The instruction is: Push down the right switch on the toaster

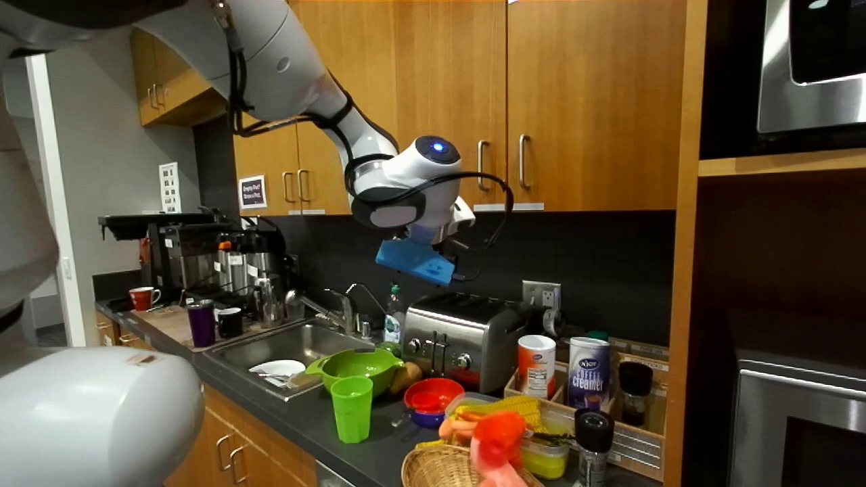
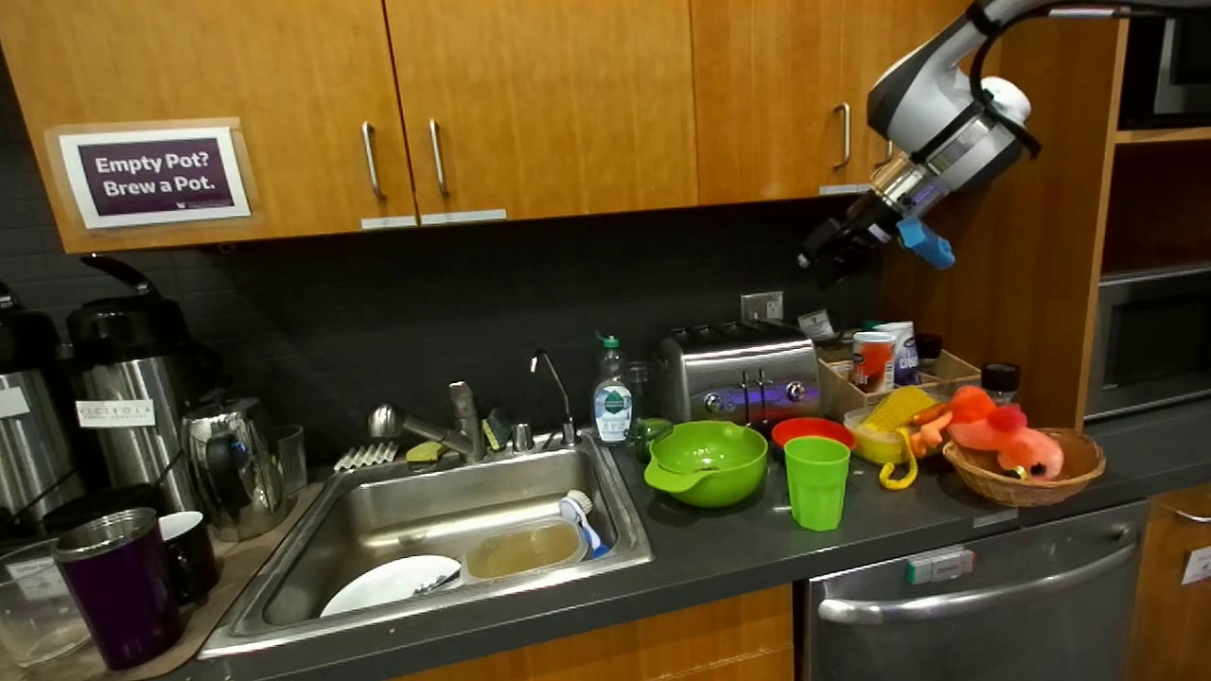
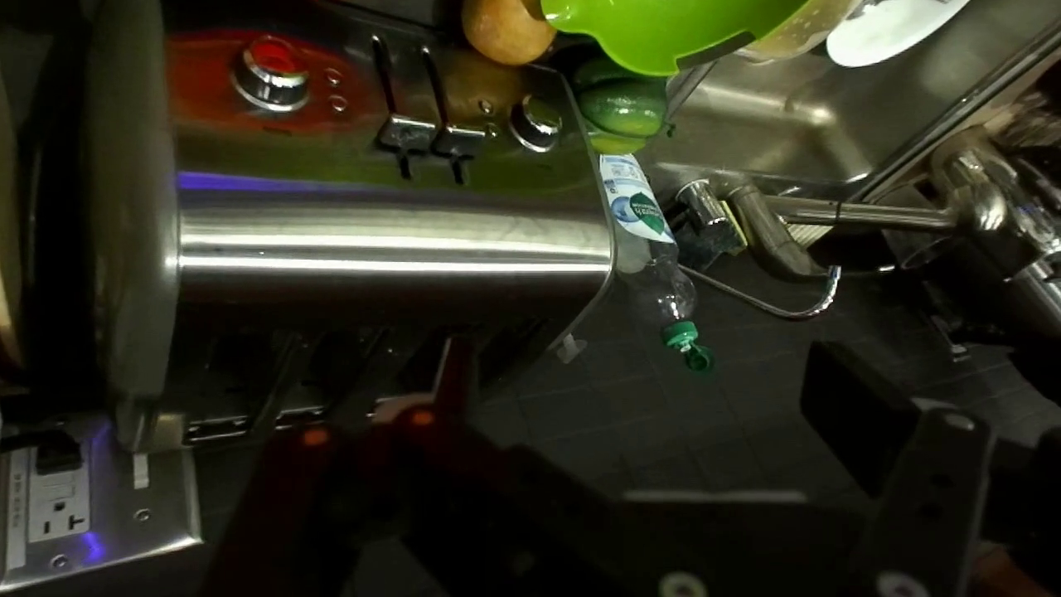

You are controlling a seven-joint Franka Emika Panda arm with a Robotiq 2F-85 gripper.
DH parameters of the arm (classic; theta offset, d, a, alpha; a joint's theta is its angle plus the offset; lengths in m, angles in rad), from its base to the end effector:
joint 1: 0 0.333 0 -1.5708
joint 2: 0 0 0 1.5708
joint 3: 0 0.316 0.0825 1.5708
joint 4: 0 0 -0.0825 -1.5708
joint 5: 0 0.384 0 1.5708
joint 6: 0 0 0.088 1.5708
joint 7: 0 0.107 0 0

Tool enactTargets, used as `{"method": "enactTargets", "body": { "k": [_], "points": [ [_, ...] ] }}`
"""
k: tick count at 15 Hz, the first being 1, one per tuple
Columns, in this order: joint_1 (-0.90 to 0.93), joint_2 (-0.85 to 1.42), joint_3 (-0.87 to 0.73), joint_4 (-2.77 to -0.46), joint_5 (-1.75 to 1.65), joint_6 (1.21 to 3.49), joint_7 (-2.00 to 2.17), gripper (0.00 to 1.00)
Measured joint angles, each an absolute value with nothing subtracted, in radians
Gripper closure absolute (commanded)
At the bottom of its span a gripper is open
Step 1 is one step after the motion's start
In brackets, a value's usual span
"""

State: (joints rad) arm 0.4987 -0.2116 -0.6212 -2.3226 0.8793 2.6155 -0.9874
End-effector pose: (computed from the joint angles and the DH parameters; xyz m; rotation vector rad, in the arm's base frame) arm 0.5089 -0.0893 0.4516 -2.5651 -0.2079 -0.9594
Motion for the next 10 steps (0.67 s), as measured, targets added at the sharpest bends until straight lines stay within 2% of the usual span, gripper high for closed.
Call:
{"method": "enactTargets", "body": {
  "k": [10],
  "points": [
    [0.565,-0.045,-0.628,-2.288,1.18,2.714,-1.311,0.0]
  ]
}}
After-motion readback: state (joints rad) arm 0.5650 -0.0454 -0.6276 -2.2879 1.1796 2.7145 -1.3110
